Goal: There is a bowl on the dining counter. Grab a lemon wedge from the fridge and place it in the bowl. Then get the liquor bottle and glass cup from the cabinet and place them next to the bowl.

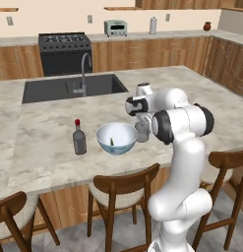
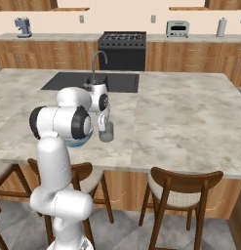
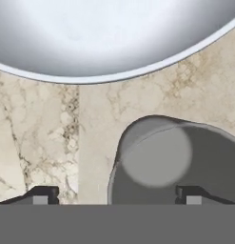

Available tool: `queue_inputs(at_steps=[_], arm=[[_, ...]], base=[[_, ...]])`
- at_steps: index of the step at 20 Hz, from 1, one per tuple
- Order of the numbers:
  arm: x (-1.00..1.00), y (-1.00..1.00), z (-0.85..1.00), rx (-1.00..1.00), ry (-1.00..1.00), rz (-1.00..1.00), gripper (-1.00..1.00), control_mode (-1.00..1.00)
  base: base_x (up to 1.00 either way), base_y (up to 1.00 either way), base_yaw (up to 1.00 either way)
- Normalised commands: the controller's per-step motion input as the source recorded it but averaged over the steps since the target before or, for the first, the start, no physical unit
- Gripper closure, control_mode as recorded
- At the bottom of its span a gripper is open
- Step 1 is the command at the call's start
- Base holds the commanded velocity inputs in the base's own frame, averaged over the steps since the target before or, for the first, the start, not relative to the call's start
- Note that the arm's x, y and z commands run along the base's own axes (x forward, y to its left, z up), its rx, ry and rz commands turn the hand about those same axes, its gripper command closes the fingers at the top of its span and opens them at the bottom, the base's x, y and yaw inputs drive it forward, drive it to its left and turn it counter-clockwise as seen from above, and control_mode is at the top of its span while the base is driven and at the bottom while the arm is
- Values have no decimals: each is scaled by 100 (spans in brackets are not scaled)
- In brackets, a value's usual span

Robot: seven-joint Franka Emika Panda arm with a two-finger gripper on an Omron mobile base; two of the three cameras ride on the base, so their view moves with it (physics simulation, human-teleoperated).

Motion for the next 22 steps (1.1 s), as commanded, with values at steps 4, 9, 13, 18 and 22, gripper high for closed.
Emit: queue_inputs(at_steps=[4,9,13,18,22], arm=[[-72,0,79,0,-26,0,-100,-100],[-51,3,100,0,-27,0,-100,-100],[-93,0,79,0,-17,0,-100,-100],[-100,2,26,0,-14,-1,-100,-100],[-100,23,15,0,-4,0,-100,-100]], base=[[0,0,0],[0,0,0],[0,0,0],[0,0,0],[0,0,0]])
